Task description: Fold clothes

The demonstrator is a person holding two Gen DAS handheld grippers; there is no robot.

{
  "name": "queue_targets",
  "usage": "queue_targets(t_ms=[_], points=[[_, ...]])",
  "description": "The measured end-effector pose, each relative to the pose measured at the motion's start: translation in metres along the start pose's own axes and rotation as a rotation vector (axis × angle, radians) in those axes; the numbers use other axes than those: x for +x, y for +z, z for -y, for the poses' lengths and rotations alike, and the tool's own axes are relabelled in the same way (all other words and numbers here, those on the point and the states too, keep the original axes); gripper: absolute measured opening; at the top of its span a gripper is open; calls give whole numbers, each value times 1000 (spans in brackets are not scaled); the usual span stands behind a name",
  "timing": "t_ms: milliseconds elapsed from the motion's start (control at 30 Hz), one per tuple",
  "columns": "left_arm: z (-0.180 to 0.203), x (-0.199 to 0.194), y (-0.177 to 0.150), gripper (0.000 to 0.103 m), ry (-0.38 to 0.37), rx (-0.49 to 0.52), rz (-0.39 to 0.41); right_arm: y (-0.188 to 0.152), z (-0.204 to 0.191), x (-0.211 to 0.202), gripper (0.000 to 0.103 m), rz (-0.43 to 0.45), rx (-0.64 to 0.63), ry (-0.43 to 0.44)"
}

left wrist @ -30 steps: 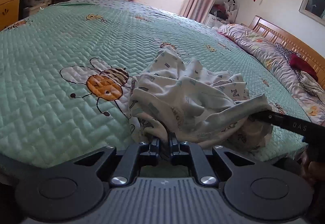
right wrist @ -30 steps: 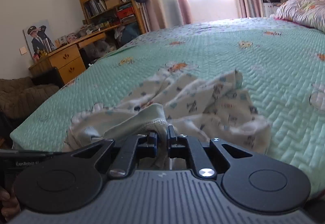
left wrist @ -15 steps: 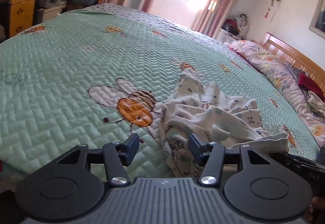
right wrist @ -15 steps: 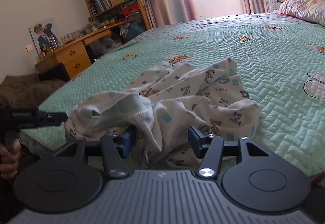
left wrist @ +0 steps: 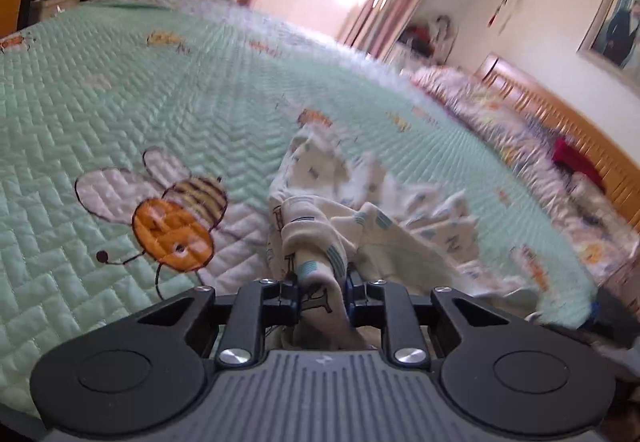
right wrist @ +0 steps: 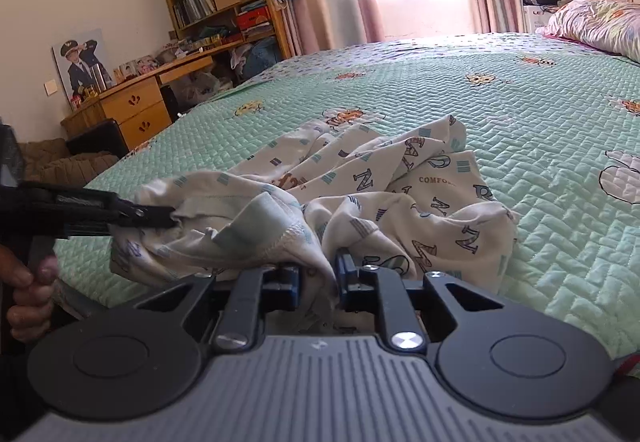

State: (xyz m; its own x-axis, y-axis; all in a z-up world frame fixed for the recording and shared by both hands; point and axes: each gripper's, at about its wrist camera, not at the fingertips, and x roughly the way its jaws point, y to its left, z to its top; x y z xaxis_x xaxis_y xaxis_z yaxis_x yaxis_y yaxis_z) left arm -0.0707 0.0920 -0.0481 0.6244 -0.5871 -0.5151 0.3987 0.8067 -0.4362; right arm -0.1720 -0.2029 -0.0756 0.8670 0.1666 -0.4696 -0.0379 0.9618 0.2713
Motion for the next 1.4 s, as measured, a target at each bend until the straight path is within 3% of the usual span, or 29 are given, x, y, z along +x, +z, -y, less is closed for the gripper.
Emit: queue_targets(t_ms=[300, 533, 833, 933, 1000, 1167, 1233, 1300, 1400], points=[[18, -35, -2, 21, -75, -3, 65, 10, -4, -11, 15, 87, -4, -22], [67, -86, 39, 21, -133, 120, 233, 66, -16, -59, 14, 312, -75, -48], [161, -179, 106, 20, -183, 381, 458, 163, -48, -144, 14, 669, -153, 43], [179, -198, 123, 20, -148, 449, 518, 188, -54, -159, 14, 739, -196, 56], [178, -185, 123, 20, -103, 455, 489, 193, -50, -151, 14, 720, -199, 50], [125, -99, 87, 17, -28, 307, 225, 165, -24, -89, 13, 506, -118, 4], [100, -81, 59, 15, -56, 228, 147, 149, -17, -75, 7, 458, -85, -17], [76, -64, 32, 19, -84, 148, 70, 141, -12, -72, 7, 452, -83, -29], [48, -42, -2, 23, -62, 105, -33, 138, -4, -67, 8, 411, -103, -33]])
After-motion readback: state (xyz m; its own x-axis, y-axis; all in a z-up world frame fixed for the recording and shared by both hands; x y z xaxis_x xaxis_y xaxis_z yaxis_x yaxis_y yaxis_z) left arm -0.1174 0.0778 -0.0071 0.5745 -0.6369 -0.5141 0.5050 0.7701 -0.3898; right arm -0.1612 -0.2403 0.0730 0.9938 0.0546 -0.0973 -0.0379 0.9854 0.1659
